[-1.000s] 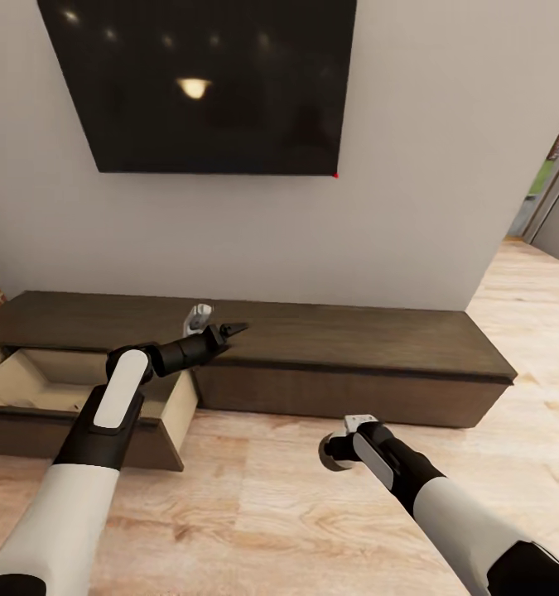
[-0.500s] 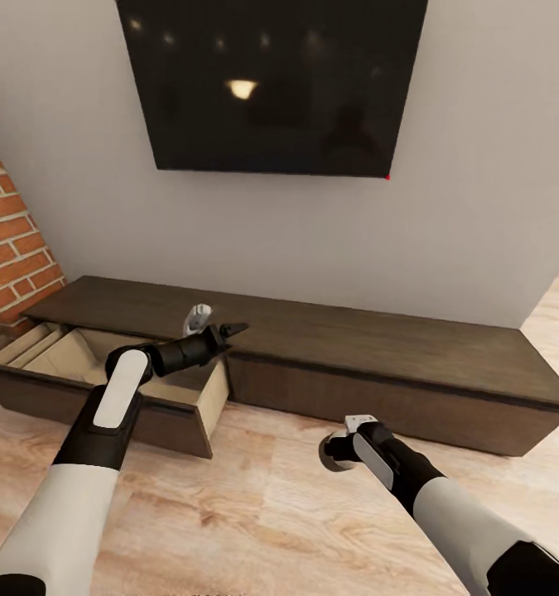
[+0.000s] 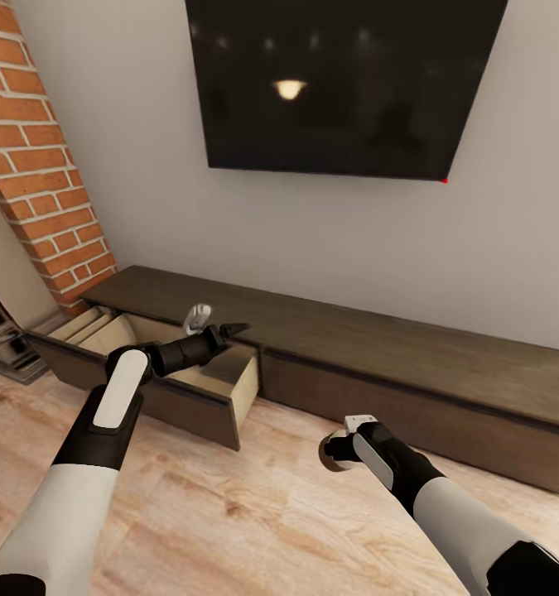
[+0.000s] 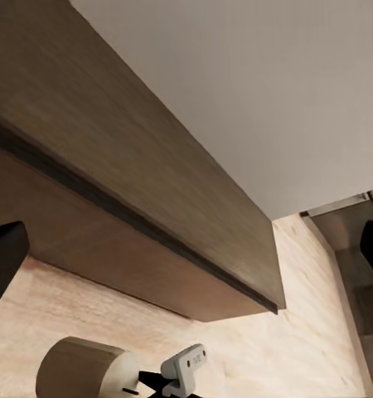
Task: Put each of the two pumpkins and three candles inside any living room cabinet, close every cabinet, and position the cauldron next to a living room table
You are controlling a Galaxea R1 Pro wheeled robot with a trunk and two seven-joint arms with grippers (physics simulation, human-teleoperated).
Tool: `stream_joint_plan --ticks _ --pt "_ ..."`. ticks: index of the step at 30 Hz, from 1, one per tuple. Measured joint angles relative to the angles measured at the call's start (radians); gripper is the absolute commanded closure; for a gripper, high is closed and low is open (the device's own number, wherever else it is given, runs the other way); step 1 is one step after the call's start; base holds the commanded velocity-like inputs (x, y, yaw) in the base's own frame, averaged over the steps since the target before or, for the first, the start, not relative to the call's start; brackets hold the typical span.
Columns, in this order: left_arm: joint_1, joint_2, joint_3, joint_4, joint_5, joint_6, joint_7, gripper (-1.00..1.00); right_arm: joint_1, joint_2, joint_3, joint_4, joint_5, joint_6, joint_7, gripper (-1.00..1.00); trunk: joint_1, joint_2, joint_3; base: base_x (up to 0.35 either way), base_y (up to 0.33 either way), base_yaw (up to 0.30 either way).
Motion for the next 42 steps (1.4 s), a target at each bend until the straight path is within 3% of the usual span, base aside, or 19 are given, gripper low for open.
stream_joint_plan --ticks 42 --pt "0.0 0.0 0.0 0.004 0.0 -0.001 -0.002 -1.0 0.0 0.002 0.004 0.0 -0.001 0.0 0.0 1.0 0.0 0.0 0.0 0.0 0.0 0.29"
